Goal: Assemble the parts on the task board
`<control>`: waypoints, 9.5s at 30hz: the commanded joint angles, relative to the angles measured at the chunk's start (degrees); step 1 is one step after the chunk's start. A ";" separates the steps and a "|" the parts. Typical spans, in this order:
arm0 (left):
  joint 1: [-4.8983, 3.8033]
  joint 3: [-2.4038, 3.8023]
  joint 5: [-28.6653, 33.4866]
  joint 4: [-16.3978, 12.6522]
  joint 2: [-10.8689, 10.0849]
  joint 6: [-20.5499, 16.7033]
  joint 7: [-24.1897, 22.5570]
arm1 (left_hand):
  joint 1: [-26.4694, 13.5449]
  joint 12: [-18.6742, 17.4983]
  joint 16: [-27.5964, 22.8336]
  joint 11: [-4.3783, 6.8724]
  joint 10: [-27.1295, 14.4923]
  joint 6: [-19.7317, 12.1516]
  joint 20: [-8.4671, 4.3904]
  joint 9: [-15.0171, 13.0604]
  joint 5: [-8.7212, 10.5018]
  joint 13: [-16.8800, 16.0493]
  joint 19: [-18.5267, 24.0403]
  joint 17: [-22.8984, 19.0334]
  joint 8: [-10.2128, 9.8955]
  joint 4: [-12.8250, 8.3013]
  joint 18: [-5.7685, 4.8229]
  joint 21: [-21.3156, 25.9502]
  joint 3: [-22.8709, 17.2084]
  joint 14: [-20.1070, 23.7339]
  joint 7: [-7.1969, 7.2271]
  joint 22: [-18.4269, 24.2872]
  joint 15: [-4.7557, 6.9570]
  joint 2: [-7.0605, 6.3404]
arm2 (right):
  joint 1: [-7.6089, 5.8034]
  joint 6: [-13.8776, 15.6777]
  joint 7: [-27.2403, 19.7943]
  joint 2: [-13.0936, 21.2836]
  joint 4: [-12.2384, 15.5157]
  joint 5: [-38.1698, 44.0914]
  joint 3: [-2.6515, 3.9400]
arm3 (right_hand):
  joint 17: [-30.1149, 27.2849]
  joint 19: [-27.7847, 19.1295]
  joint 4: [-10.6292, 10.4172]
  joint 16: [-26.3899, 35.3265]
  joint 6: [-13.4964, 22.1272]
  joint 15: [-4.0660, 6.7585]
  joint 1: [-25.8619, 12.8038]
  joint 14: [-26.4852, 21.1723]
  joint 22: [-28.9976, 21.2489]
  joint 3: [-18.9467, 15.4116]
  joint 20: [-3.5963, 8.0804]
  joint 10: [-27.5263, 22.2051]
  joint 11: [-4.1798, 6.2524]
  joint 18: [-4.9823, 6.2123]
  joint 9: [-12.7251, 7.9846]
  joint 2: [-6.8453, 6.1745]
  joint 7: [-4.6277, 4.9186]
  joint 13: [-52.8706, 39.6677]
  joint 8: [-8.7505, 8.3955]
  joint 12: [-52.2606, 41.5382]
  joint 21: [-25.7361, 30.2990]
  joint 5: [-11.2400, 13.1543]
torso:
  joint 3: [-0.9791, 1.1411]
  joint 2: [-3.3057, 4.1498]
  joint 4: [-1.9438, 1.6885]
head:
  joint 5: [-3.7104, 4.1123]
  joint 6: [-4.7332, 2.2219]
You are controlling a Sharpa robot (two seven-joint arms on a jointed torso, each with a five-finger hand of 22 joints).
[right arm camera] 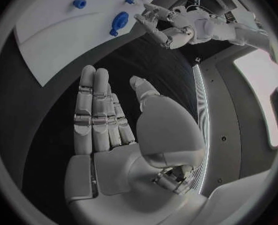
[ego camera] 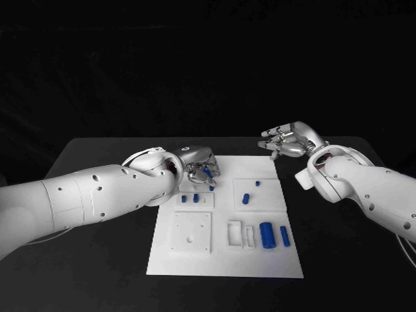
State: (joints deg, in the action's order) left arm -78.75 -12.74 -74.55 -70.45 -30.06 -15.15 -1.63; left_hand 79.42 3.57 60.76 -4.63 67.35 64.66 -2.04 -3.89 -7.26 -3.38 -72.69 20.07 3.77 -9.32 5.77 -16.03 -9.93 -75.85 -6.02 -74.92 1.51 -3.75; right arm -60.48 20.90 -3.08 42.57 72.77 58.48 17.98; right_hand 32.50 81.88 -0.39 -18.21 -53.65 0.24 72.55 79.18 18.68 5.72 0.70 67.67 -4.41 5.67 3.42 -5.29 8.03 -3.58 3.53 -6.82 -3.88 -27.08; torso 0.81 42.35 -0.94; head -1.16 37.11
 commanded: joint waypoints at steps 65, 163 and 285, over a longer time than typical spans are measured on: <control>2.90 -0.55 -5.53 5.01 2.83 5.47 3.24 | 0.44 -0.29 1.66 0.77 1.96 1.58 -0.45 0.08 -1.41 0.06 0.45 -0.30 -0.11 2.62 0.90 -3.56 -8.02 -1.39 0.10 -1.25 0.05 1.27 | 0.02 1.40 -4.65 -0.62 -0.20 -6.54 0.09 | -28.97 -25.36 2.65 13.83 0.83 -8.01 -0.52 -16.40 -14.91 2.61 -8.78 -6.53 -3.79 -0.39 -0.03 -0.02 1.34 0.21 -0.15 2.83 -0.07 -0.62 | 0.01 -0.04 0.10 | 0.42 0.51; 4.29 5.15 3.02 -1.02 -6.97 6.47 3.01 | 0.76 -0.29 0.63 1.24 3.31 2.15 -1.14 0.17 -0.35 0.05 0.71 0.12 -0.19 1.82 0.70 -6.51 -9.93 -3.54 0.13 -1.14 0.63 1.78 | 0.02 0.38 -4.63 -0.15 -0.30 -8.33 0.09 | -28.97 -25.59 1.03 13.80 0.63 -8.13 -0.80 -16.58 -14.91 0.97 -8.86 -6.70 -3.85 -0.40 -0.02 0.38 1.33 0.20 -0.15 2.78 -0.07 -1.63 | -0.02 -0.08 0.01 | -0.39 0.36; 4.48 5.28 6.42 1.76 -5.42 8.82 2.48 | 1.10 -0.29 0.58 1.21 3.45 2.28 -1.14 0.16 -0.27 0.05 1.16 0.23 -0.18 0.49 1.02 -7.74 -10.65 -3.61 0.04 -1.16 0.64 2.36 | 0.03 -0.30 -4.67 -0.31 -0.61 -8.37 0.09 | -28.97 -26.08 1.08 13.79 0.66 -8.25 -0.96 -16.69 -14.95 0.55 -9.01 -6.84 -3.89 -0.36 -0.02 0.68 1.34 0.20 -0.14 2.76 -0.01 -1.82 | -0.02 -0.10 0.00 | 0.05 1.06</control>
State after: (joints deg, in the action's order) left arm -74.43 -7.41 -67.22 -68.50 -35.52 -7.86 1.19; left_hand 80.36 3.09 61.58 -3.38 71.02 67.13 -3.28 -3.75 -7.70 -3.25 -71.84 20.32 3.26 -8.45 6.21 -23.38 -20.64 -79.64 -5.81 -74.90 2.23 -1.82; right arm -60.47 21.37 -7.10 42.29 72.13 49.99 18.04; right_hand 3.62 56.18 0.63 -4.65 -52.95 -7.96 71.65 62.93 3.83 6.42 -8.40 61.33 -8.29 5.28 3.42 -5.12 9.32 -3.46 3.53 -4.14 -4.10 -28.63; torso 0.79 42.26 -0.90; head -1.09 38.14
